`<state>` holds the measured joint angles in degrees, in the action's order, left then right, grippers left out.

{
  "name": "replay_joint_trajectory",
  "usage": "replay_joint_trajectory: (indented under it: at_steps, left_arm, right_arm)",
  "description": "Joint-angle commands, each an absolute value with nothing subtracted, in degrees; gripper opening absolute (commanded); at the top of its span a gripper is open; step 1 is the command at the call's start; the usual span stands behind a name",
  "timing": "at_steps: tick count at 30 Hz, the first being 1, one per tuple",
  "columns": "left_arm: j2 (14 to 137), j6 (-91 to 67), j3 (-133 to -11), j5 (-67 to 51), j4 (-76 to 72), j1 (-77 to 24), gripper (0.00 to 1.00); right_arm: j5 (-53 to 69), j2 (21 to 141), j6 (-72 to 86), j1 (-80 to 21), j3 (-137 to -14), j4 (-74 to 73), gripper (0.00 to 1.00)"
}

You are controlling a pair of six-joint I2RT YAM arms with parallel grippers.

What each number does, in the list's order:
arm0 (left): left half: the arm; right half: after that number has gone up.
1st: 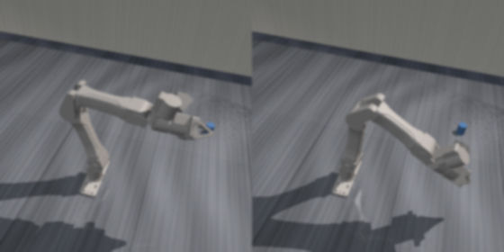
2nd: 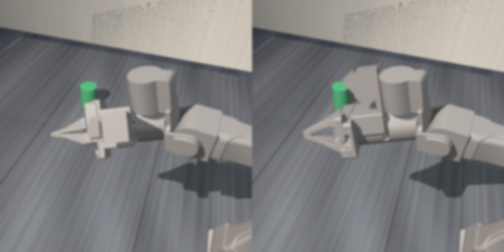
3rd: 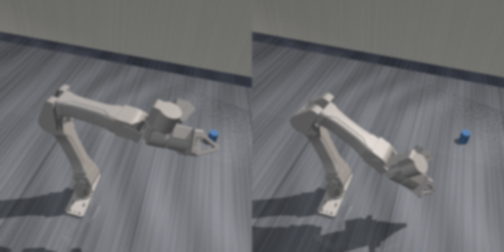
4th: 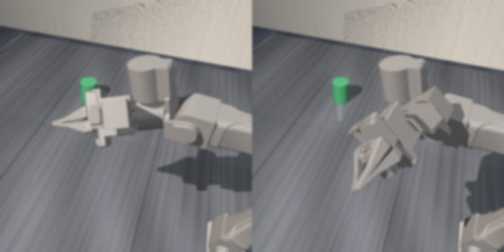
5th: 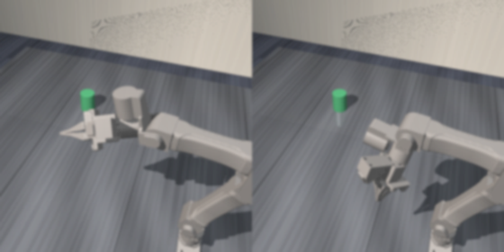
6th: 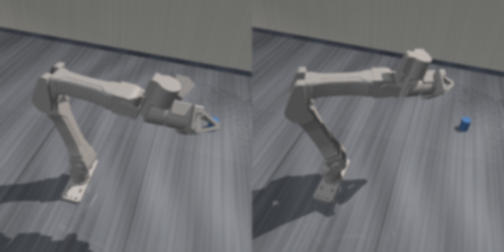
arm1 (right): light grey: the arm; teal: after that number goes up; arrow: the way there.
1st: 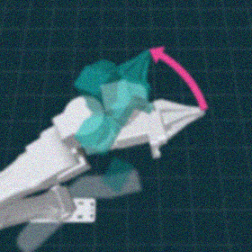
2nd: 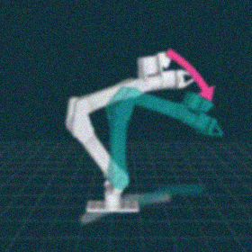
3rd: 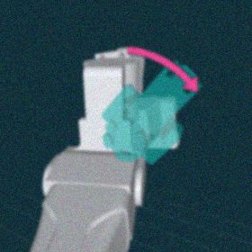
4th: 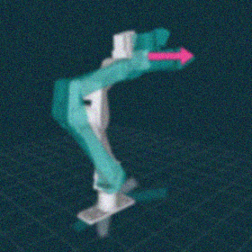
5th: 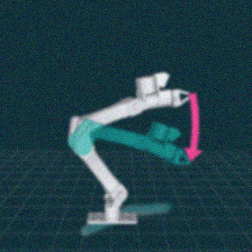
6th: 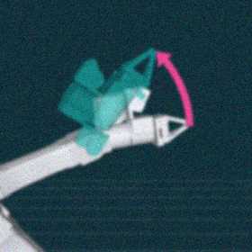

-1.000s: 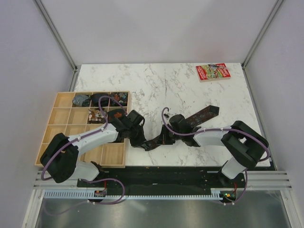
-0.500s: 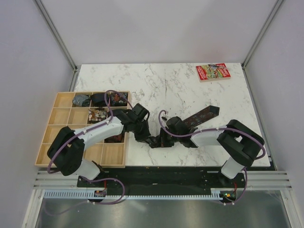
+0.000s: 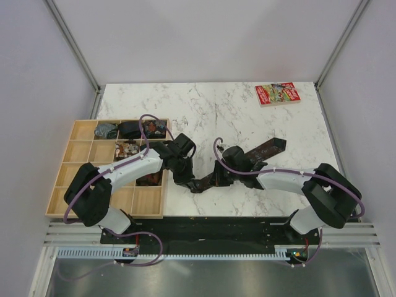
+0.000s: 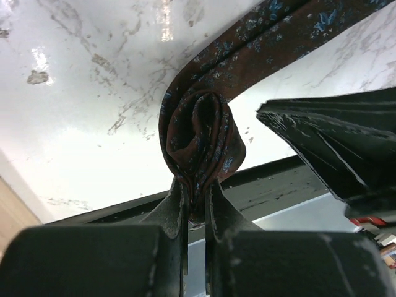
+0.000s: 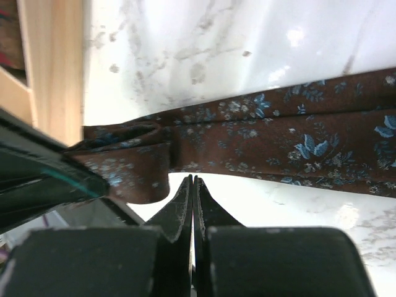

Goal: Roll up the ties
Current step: Roll the tie at the center of the board.

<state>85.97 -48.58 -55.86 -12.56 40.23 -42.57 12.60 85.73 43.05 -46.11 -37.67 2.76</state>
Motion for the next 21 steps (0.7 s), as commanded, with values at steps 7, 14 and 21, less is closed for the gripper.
replay_joint_trajectory:
  at_steps: [7, 14, 21]
  left_arm:
    - [86.3, -45.5, -57.1, -8.9, 46.3, -42.7, 0.02]
    - [86.0, -45.4, -57.8, -8.3, 47.4, -42.4, 0.02]
    - [86.7, -44.4, -59.0, -8.6, 48.0, -41.9, 0.02]
  right_arm:
    - [17.1, 85.9, 47.7, -47.5, -42.4, 9.1, 0.00]
    - [18.1, 92.6, 51.4, -50.9, -42.8, 16.2, 0.00]
    - [18.6, 96.4, 52.2, -52.1, -44.1, 18.5, 0.00]
